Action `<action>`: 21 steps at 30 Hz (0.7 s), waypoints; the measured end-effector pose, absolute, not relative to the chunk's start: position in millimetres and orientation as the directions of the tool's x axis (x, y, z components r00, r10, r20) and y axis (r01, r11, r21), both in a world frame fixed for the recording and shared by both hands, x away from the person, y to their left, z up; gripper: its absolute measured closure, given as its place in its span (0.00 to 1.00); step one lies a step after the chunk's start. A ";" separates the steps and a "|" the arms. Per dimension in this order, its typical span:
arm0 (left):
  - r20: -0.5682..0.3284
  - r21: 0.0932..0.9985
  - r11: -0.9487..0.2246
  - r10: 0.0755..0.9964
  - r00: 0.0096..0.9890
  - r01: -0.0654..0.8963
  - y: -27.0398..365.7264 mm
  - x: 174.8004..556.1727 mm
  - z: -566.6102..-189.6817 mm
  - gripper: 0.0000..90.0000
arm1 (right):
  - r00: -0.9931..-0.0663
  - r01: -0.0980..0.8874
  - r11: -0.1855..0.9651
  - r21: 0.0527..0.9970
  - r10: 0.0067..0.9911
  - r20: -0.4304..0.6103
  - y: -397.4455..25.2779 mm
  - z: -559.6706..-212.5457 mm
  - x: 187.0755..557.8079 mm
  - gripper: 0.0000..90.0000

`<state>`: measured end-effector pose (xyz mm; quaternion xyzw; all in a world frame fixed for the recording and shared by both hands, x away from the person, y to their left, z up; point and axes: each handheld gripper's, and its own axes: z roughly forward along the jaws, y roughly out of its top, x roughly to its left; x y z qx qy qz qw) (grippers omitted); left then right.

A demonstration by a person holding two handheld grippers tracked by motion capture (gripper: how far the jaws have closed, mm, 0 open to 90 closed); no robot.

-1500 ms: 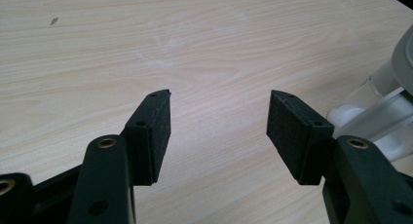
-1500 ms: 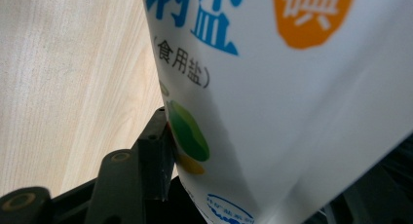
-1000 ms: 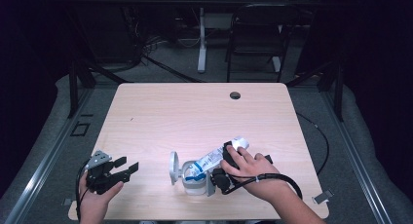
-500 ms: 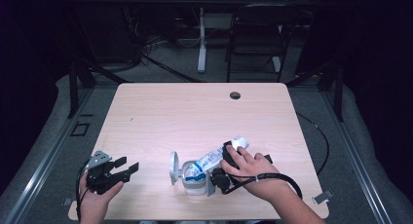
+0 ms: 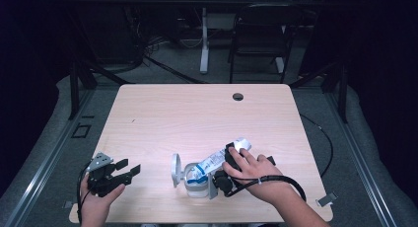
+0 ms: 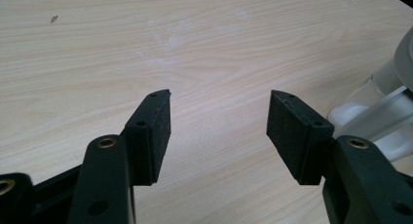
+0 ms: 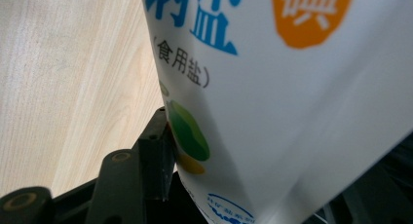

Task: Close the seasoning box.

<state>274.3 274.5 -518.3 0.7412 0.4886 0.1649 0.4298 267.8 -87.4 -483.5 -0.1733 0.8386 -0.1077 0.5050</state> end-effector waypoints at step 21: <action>-0.175 0.796 -0.154 0.867 0.466 0.585 274.3 274.3 -519.0 0.47 | -0.416 -0.171 0.905 -0.390 -0.426 -0.804 -85.1 -481.2 266.5 0.50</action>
